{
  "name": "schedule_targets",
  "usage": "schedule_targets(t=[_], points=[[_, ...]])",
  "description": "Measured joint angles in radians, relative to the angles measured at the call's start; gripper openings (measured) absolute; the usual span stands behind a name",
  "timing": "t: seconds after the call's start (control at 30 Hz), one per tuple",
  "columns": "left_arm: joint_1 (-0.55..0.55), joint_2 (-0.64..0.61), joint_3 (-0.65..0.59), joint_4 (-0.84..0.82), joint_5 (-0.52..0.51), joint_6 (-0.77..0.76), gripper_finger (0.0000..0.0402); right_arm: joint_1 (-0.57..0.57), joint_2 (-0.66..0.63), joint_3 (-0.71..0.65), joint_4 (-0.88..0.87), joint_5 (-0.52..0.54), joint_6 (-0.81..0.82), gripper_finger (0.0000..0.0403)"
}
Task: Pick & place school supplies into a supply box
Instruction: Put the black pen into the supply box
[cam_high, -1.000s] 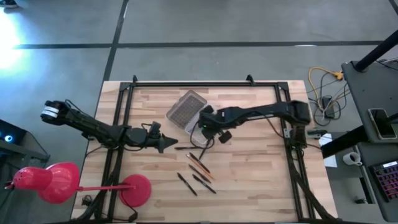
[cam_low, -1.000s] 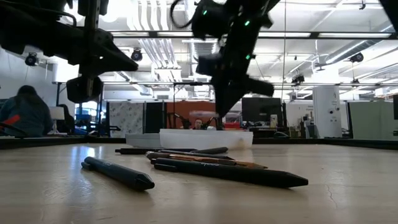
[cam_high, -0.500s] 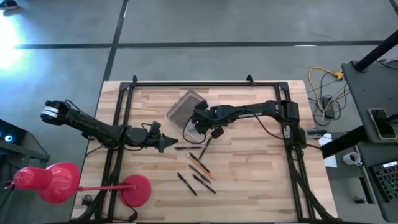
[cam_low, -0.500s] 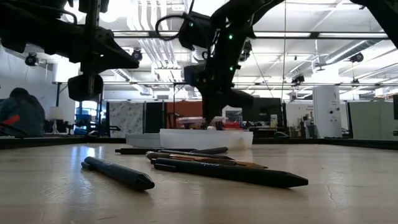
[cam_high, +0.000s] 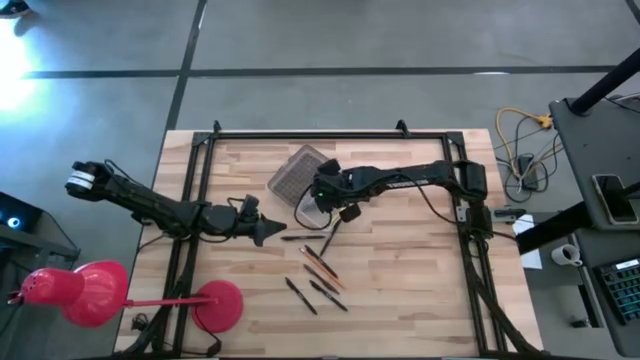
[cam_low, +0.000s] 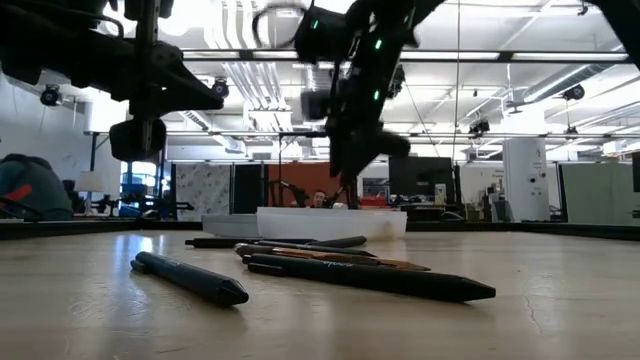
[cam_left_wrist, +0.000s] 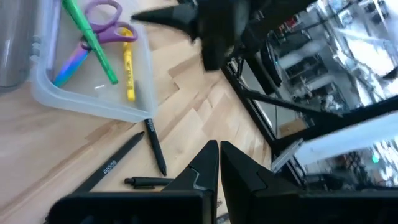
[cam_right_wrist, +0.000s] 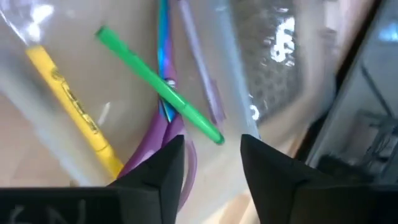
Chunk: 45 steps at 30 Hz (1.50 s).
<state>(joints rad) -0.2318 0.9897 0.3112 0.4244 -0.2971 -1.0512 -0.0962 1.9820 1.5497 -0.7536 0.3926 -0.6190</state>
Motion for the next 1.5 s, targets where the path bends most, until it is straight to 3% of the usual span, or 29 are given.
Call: schedule_targets(t=[0.23,0.43,0.6,0.73,1.03,1.27,1.37,1.5], points=[[-0.051,0.000,0.064,0.002,0.017,0.172,0.0001,0.025,-0.188,-0.010,-0.105,-0.057,0.313,0.0149],[0.020,0.000,0.099,-0.022,0.054,0.298,0.0001,0.054,-0.324,-0.016,-0.204,-0.103,0.578,0.0132],[0.018,0.020,0.223,-0.392,0.059,0.406,0.0002,0.111,-0.391,-0.019,-0.330,-0.103,0.748,0.0121],[0.019,0.102,0.339,-0.640,0.052,0.486,0.0029,0.174,-0.406,-0.028,-0.425,-0.077,0.859,0.0116],[0.036,0.292,0.417,-0.587,0.055,0.624,0.0129,0.288,-0.408,-0.154,-0.552,-0.050,1.021,0.0118],[0.044,0.310,0.380,-0.569,0.101,0.760,0.0135,0.360,-0.474,-0.350,-0.543,-0.059,1.206,0.0120],[0.043,0.368,0.386,-0.563,0.214,0.818,0.0134,0.401,-0.532,-0.418,-0.541,-0.059,1.299,0.0120],[0.038,0.475,0.418,-0.563,0.208,0.867,0.0134,0.458,-0.625,-0.497,-0.536,-0.058,1.458,0.0121]])
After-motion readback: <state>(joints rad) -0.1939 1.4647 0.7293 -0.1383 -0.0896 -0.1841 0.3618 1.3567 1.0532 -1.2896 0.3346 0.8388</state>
